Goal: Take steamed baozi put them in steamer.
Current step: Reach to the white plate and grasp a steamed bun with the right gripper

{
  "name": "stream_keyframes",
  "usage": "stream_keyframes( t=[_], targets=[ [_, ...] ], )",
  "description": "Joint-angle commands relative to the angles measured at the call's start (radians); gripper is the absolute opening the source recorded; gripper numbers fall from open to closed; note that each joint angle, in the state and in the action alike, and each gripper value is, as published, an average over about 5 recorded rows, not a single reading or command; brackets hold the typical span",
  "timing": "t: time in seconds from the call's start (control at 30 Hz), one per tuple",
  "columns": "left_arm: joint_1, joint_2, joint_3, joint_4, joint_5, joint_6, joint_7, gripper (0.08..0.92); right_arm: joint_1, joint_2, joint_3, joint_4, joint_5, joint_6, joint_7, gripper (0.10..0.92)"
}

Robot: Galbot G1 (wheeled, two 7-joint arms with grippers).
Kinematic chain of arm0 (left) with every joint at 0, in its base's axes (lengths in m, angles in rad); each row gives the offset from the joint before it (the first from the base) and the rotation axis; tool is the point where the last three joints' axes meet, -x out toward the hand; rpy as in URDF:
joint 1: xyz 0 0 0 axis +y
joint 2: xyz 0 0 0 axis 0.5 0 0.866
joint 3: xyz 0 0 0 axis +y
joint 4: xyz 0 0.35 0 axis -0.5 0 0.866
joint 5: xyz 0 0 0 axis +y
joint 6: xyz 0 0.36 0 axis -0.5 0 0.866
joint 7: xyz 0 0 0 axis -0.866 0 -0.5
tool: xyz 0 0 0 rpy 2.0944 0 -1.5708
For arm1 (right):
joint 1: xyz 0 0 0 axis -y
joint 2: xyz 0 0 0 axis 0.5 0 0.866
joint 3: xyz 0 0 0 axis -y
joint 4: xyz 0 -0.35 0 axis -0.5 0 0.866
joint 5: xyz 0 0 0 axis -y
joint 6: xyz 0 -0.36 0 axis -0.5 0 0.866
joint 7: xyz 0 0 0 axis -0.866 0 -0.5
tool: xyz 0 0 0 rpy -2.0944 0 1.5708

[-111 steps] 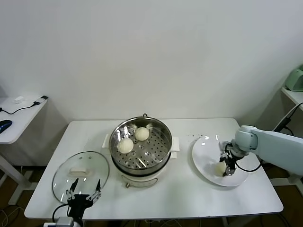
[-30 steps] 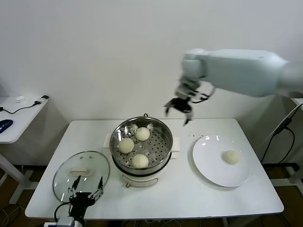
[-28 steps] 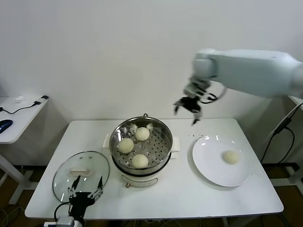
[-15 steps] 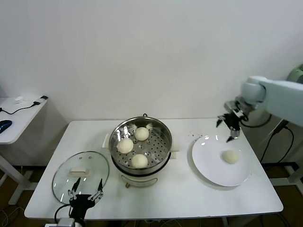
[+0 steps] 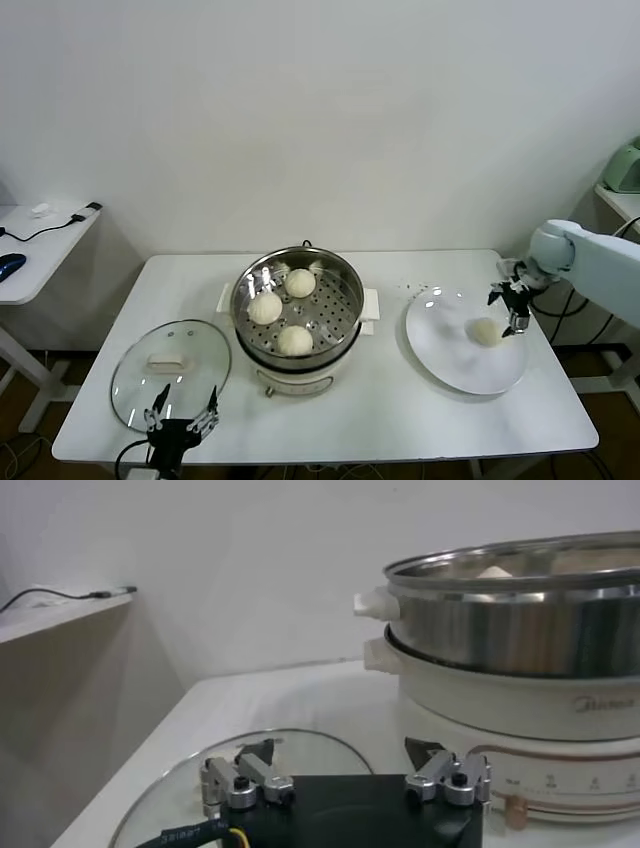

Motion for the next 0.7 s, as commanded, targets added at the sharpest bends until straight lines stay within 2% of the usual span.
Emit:
stream_keyframes(
  t=[0.03, 0.43, 0.7],
  targets=[
    [0.003, 0.001, 0.000, 0.002, 0.005, -0.001, 0.000, 0.823, -0.157, 0.021, 0.159, -0.093, -0.061, -0.026, 0.018, 0.823],
    [0.008, 0.000, 0.000, 0.001, 0.004, -0.004, -0.002, 0.823, -0.159, 0.087, 0.170, -0.122, -0.055, -0.027, 0.029, 0.814],
    [0.011, 0.000, -0.002, -0.004, 0.003, -0.002, -0.003, 0.823, -0.098, 0.082, 0.100, -0.095, -0.040, -0.038, 0.001, 0.670]
  ],
)
